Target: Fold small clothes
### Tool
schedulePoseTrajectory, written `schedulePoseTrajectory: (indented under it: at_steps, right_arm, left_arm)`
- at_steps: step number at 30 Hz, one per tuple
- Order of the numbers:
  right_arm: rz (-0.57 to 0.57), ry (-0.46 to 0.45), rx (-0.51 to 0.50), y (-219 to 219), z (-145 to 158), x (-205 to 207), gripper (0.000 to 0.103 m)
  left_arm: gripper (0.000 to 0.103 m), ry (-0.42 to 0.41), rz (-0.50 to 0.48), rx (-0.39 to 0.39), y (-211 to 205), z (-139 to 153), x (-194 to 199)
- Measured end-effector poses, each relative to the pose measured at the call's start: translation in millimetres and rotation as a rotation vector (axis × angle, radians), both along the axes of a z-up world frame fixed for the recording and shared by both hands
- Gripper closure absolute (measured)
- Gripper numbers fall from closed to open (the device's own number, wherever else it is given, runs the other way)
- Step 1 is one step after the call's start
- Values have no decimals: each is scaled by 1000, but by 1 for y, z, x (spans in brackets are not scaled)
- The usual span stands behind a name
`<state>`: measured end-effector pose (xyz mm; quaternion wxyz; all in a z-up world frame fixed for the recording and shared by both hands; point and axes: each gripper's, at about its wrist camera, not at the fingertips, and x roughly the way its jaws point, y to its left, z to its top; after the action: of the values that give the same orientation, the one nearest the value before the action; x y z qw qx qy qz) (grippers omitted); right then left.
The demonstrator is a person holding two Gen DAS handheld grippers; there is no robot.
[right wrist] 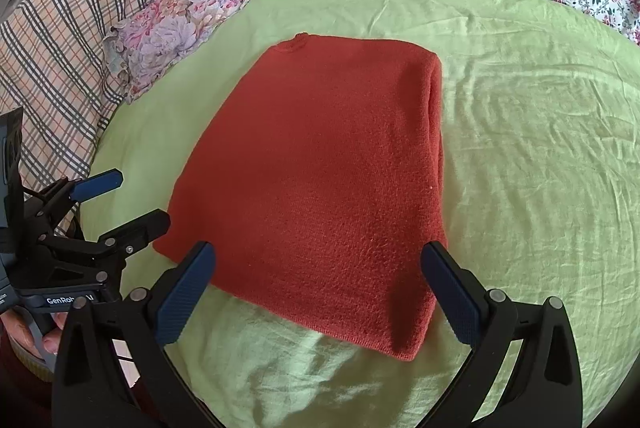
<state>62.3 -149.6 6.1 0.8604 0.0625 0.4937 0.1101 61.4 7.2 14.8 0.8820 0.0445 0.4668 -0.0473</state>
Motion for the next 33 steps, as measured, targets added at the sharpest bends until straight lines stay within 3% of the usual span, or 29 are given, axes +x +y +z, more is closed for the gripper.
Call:
schedulePoseTrajectory:
  at_steps: [33]
  right_arm:
    - [-8,-14,7,8,5,-2,1]
  left_arm:
    - [6,-4,0,-3,-4,2,0]
